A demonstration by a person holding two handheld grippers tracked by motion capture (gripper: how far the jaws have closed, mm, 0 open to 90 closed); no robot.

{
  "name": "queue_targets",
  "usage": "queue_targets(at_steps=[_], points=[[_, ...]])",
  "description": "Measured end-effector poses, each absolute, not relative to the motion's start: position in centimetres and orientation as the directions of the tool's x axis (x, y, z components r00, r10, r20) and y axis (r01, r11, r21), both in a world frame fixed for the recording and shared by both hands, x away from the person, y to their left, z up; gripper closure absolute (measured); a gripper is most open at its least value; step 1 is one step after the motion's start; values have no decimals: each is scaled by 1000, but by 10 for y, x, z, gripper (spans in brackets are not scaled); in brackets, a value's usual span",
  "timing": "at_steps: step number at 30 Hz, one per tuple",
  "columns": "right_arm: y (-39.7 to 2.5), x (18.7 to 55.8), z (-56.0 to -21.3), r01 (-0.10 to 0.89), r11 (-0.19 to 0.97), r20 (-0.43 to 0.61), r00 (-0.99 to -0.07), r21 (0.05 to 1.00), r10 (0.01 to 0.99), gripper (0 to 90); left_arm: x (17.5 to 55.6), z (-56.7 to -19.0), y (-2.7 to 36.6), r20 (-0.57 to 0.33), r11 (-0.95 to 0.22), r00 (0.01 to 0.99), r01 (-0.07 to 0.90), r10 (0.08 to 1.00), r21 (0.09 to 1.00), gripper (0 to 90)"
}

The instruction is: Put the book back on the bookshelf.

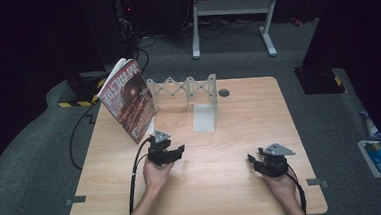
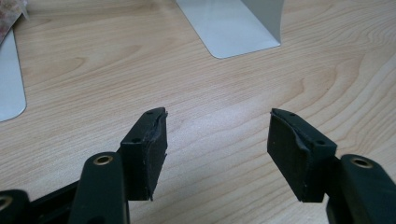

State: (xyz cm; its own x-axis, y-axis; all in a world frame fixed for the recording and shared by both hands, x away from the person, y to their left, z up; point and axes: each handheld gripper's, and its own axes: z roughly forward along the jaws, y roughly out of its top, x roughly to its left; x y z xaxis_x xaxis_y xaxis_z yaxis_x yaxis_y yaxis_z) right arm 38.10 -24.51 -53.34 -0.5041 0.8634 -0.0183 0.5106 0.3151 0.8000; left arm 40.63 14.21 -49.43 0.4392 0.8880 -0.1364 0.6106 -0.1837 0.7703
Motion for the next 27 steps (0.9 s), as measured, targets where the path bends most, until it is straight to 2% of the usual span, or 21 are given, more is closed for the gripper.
queue_targets(at_steps=[19,27], points=[[-245,381,-533,511,315,-18,-504,800,863,458,412,-511,140,-100,-199,408,629,908,752,381],[-245,381,-533,510,316,-19,-504,800,863,458,413,-517,138,-51,-234,405,621,913,748,380]])
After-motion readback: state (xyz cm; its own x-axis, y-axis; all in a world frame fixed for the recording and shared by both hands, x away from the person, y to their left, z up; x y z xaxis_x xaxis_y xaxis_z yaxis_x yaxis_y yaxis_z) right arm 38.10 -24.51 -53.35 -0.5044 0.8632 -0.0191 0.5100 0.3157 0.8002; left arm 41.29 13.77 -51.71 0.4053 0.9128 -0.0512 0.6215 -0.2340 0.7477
